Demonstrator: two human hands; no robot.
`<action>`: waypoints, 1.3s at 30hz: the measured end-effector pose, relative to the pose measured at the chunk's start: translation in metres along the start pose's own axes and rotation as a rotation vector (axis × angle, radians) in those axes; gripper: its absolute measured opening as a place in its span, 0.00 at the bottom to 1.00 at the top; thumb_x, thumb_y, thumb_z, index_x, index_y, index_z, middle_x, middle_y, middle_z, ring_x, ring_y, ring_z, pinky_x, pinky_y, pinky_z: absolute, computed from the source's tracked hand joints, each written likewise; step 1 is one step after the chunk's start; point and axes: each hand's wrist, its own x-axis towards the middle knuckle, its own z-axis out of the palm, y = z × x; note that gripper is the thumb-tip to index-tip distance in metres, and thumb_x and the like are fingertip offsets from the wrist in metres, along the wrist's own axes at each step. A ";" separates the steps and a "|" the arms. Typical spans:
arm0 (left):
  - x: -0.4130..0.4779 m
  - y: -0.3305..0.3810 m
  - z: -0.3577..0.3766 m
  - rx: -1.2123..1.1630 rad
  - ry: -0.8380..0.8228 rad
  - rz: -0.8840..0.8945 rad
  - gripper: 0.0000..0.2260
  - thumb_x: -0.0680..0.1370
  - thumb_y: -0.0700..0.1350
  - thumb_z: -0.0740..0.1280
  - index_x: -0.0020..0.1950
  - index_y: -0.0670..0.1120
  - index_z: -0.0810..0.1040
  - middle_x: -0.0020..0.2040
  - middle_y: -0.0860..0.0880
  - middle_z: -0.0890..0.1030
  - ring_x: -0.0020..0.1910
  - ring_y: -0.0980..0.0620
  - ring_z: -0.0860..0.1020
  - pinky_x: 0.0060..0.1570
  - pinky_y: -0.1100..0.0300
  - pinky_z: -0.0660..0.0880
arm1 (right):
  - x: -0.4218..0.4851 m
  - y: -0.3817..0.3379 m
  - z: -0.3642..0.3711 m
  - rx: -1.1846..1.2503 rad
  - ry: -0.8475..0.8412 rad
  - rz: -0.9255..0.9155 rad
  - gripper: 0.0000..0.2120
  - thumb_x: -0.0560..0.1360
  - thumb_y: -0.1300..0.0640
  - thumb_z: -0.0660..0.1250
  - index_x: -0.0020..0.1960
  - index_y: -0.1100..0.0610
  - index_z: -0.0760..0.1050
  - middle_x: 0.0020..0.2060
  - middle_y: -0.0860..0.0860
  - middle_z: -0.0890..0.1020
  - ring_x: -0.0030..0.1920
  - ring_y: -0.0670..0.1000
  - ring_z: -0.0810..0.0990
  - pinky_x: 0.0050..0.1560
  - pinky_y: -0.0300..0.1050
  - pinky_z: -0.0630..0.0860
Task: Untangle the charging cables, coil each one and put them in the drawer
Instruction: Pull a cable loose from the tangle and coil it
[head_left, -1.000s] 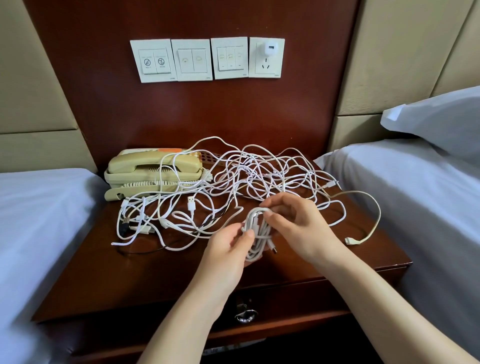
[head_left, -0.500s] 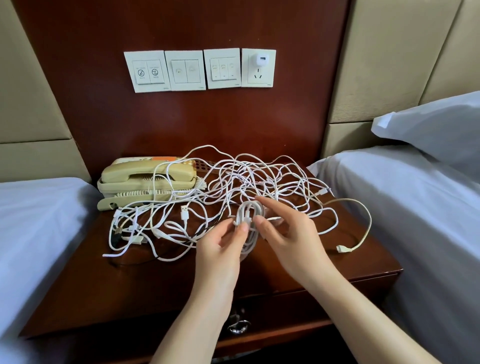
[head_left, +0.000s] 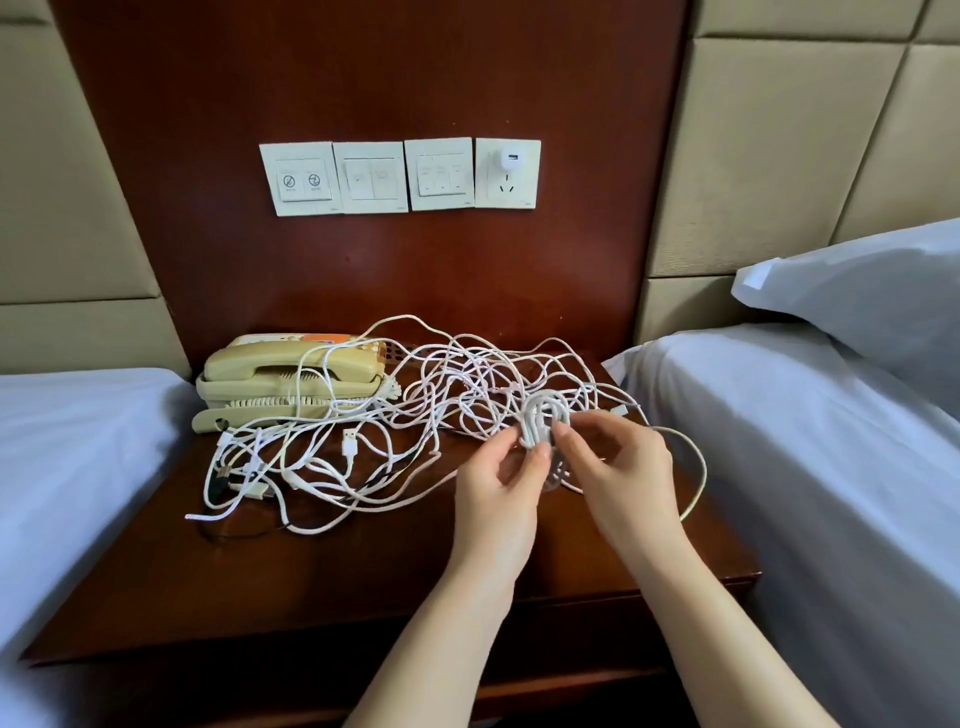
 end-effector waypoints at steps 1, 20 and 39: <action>0.001 0.000 0.005 0.055 -0.030 0.026 0.09 0.79 0.37 0.63 0.53 0.48 0.80 0.42 0.56 0.83 0.42 0.66 0.81 0.38 0.74 0.73 | 0.002 0.004 -0.004 -0.022 0.022 0.000 0.15 0.74 0.59 0.70 0.36 0.41 0.75 0.30 0.33 0.80 0.34 0.37 0.79 0.37 0.28 0.70; 0.130 -0.030 0.107 1.177 -0.313 0.139 0.15 0.81 0.46 0.50 0.59 0.47 0.74 0.59 0.48 0.78 0.63 0.46 0.71 0.62 0.52 0.63 | 0.037 0.081 -0.062 0.016 0.551 0.402 0.07 0.75 0.54 0.67 0.38 0.48 0.76 0.33 0.42 0.80 0.40 0.48 0.80 0.47 0.44 0.72; 0.132 -0.080 0.085 1.201 -0.450 0.297 0.17 0.83 0.49 0.52 0.43 0.43 0.76 0.49 0.52 0.74 0.53 0.50 0.72 0.68 0.52 0.57 | 0.036 0.102 -0.061 0.002 0.498 0.496 0.09 0.76 0.52 0.65 0.38 0.52 0.78 0.33 0.45 0.81 0.39 0.49 0.80 0.49 0.50 0.77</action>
